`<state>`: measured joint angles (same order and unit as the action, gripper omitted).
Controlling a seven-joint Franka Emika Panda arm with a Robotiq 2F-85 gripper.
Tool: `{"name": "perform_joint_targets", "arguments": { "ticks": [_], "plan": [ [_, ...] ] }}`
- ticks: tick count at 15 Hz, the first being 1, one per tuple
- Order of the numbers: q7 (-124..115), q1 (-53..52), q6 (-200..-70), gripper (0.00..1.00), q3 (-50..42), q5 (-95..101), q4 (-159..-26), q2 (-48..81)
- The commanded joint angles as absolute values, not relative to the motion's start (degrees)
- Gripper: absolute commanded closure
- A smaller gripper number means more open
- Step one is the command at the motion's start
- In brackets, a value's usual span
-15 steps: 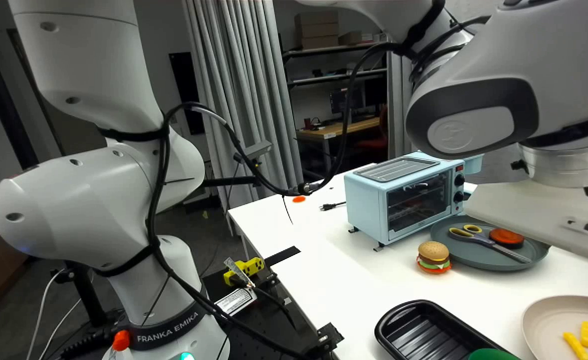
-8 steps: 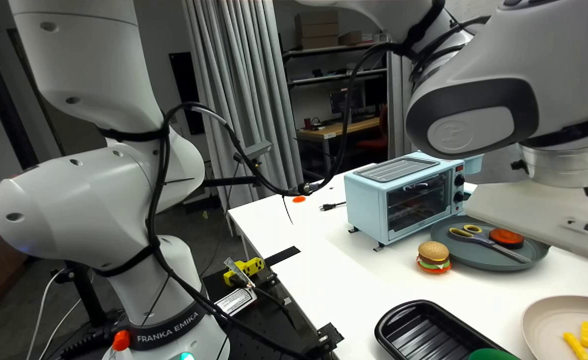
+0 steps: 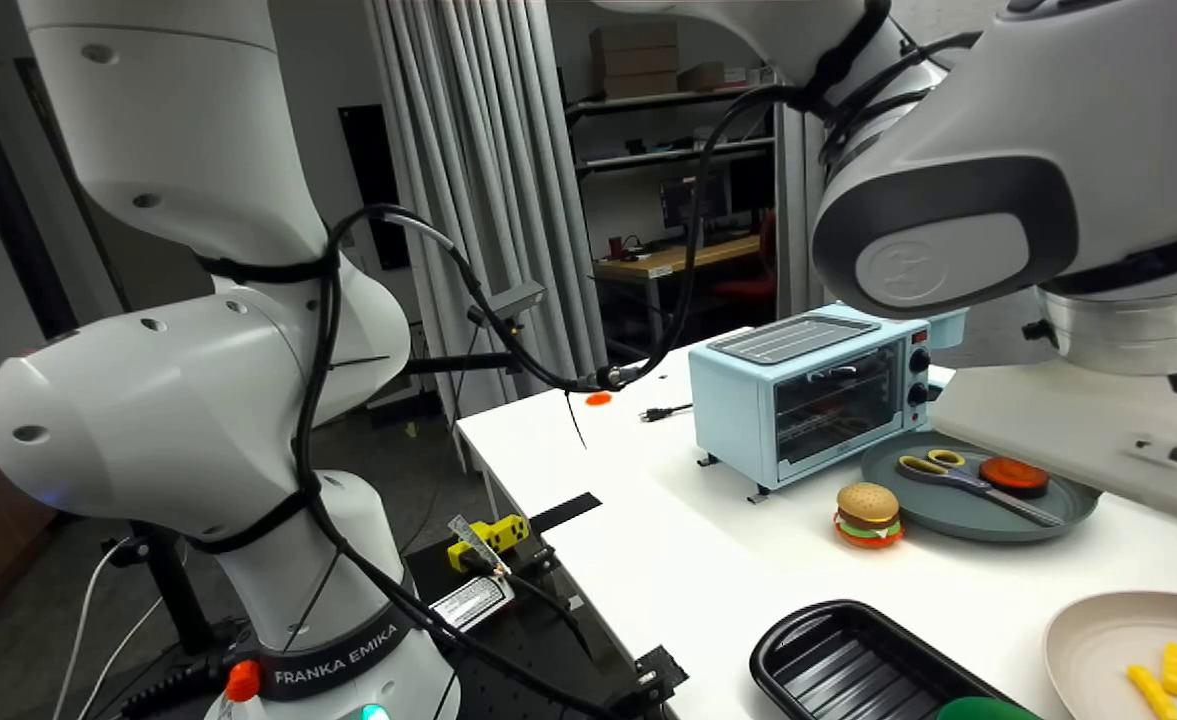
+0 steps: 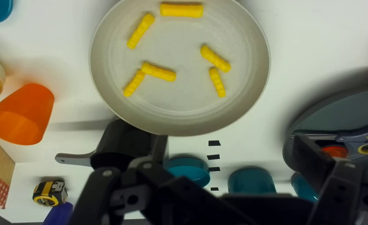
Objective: Remove the potato chips from the grey plate and put them in the dark green cup
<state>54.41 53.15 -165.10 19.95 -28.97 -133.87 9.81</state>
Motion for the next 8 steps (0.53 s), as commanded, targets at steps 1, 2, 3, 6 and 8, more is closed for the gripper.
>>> {"name": "perform_joint_targets", "arguments": {
  "ticks": [1,2,3,6,8],
  "plan": [
    [54.41,53.15,-165.10,0.00,19.95,-28.97,-133.87,9.81],
    [54.41,53.15,-165.10,0.00,19.95,-28.97,-133.87,9.81],
    [54.41,53.15,-165.10,0.00,19.95,-28.97,-133.87,9.81],
    [53.35,52.48,-166.17,0.00,19.38,-27.28,-133.48,11.06],
    [50.44,51.36,-166.40,0.00,18.09,-23.99,-133.52,12.52]
  ]
}}
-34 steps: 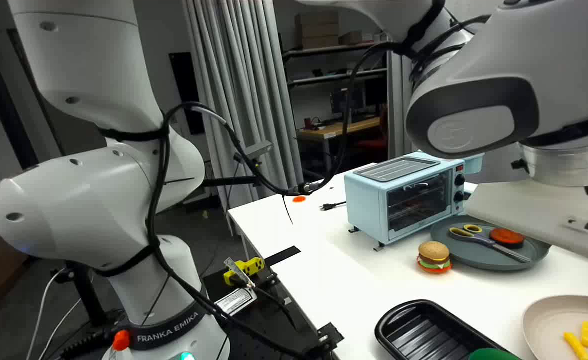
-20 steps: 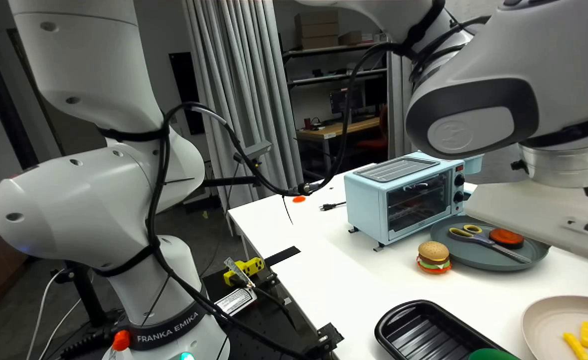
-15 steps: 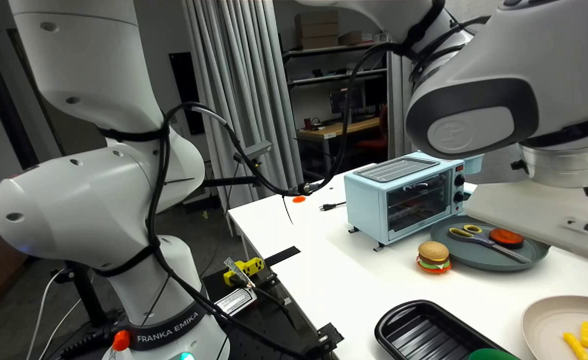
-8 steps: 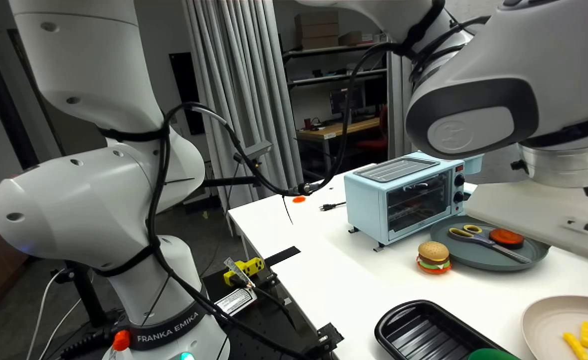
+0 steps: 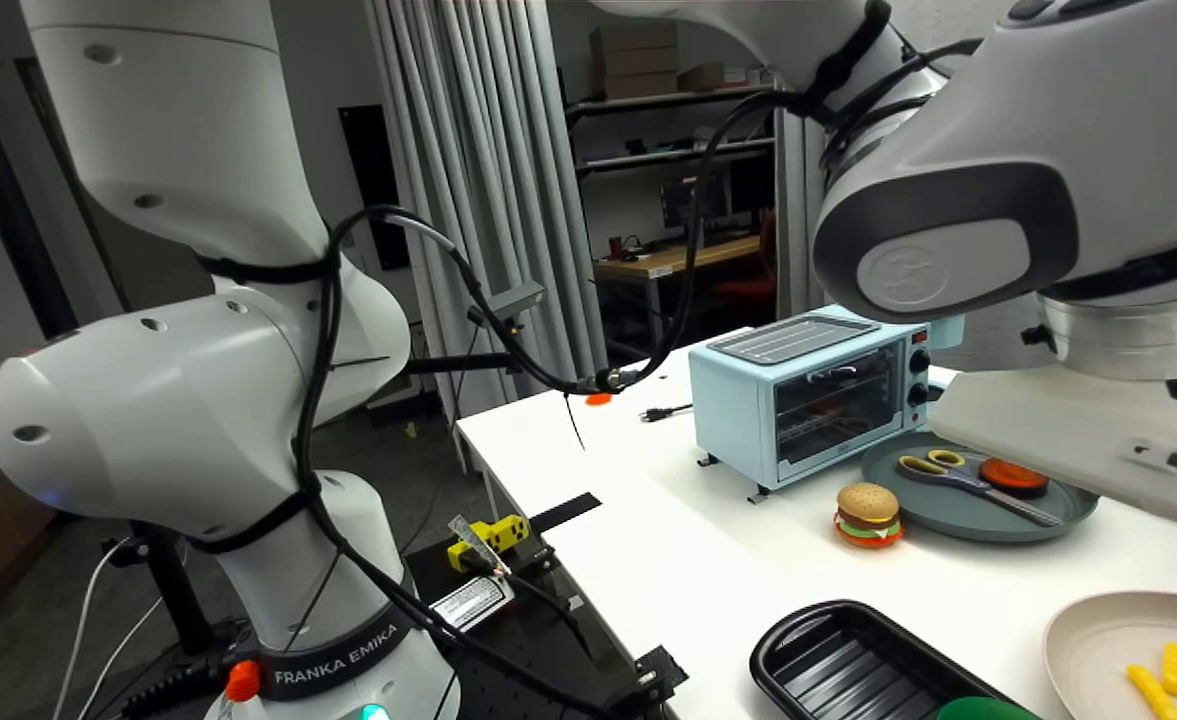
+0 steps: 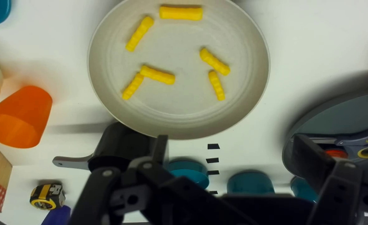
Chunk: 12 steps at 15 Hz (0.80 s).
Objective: Remove the potato chips from the grey plate and put them in the dark green cup
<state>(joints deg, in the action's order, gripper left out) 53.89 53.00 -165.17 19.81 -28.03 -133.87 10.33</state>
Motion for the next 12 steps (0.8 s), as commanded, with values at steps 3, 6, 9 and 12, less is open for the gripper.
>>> {"name": "perform_joint_targets", "arguments": {
  "ticks": [3,6,9,12],
  "plan": [
    [44.80,44.56,-165.70,0.00,10.65,-18.21,-131.93,15.38],
    [38.01,38.76,-164.18,0.00,4.49,-12.51,-127.73,19.54],
    [32.50,33.96,-161.80,0.00,0.57,-9.35,-121.64,23.91],
    [27.02,29.99,-157.43,0.00,-2.10,-7.07,-114.29,28.99]
  ]
}}
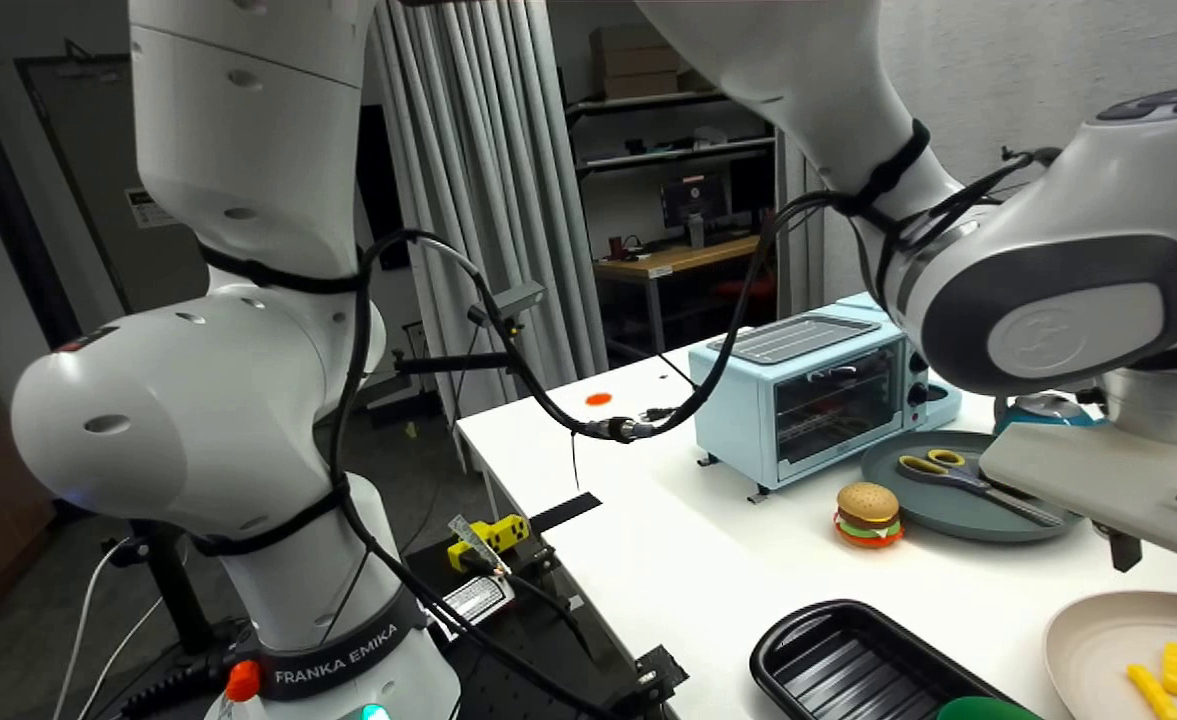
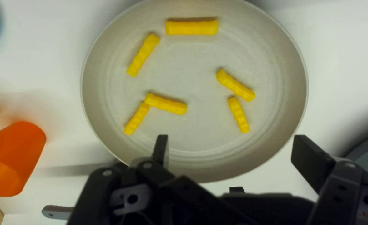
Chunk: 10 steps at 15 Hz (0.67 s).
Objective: Remove the potato chips from the grey plate and put them in the dark green cup
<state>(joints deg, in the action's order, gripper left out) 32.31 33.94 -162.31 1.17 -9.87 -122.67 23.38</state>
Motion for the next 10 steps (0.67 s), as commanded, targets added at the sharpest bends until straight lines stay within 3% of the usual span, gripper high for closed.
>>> {"name": "perform_joint_targets", "arguments": {
  "ticks": [1,10],
  "plan": [
    [25.33,28.93,-155.93,0.00,-2.87,-6.49,-112.14,30.54],
    [30.38,29.75,-141.24,0.00,-1.79,-6.99,-100.88,39.20]
  ]
}}
